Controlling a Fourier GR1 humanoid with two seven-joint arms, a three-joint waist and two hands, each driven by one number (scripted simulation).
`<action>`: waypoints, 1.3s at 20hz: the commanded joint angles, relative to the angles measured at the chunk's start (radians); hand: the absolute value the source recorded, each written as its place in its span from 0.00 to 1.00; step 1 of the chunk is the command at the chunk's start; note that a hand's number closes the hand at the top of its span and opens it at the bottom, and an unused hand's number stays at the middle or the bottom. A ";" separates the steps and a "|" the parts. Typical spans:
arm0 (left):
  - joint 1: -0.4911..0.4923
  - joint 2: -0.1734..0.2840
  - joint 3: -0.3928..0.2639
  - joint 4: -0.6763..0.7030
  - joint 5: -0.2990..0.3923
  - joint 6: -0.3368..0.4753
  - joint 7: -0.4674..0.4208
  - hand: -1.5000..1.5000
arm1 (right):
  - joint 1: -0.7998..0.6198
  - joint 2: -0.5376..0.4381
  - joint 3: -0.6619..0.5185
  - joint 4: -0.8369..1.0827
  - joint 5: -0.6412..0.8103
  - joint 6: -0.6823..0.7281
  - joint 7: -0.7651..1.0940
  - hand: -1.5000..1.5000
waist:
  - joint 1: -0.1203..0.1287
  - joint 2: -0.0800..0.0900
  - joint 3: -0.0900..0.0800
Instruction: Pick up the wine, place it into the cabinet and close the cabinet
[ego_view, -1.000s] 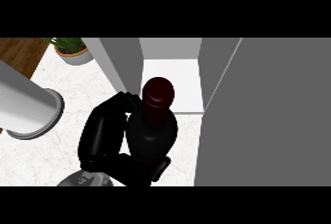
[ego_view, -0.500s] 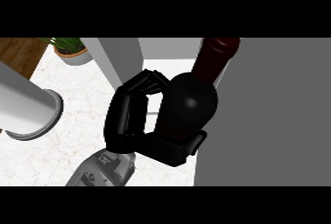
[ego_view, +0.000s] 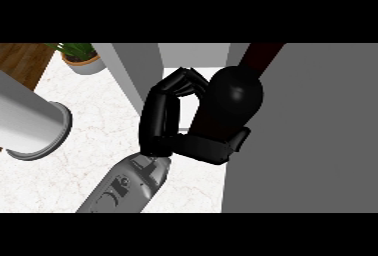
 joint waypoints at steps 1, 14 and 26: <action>0.022 -0.001 -0.034 0.035 0.035 0.037 -0.072 1.00 | 0.051 0.000 -0.026 -0.066 -0.095 0.022 -0.013 0.00 | 0.001 0.001 0.000; 0.034 -0.001 0.016 0.256 0.198 -0.018 -0.318 1.00 | 0.063 -0.014 -0.031 -0.103 -0.102 0.022 0.006 0.00 | -0.002 0.001 0.000; 0.025 -0.001 0.025 0.386 0.122 0.007 -0.411 1.00 | 0.014 0.002 -0.006 -0.057 -0.053 0.002 -0.011 0.00 | 0.006 0.000 0.000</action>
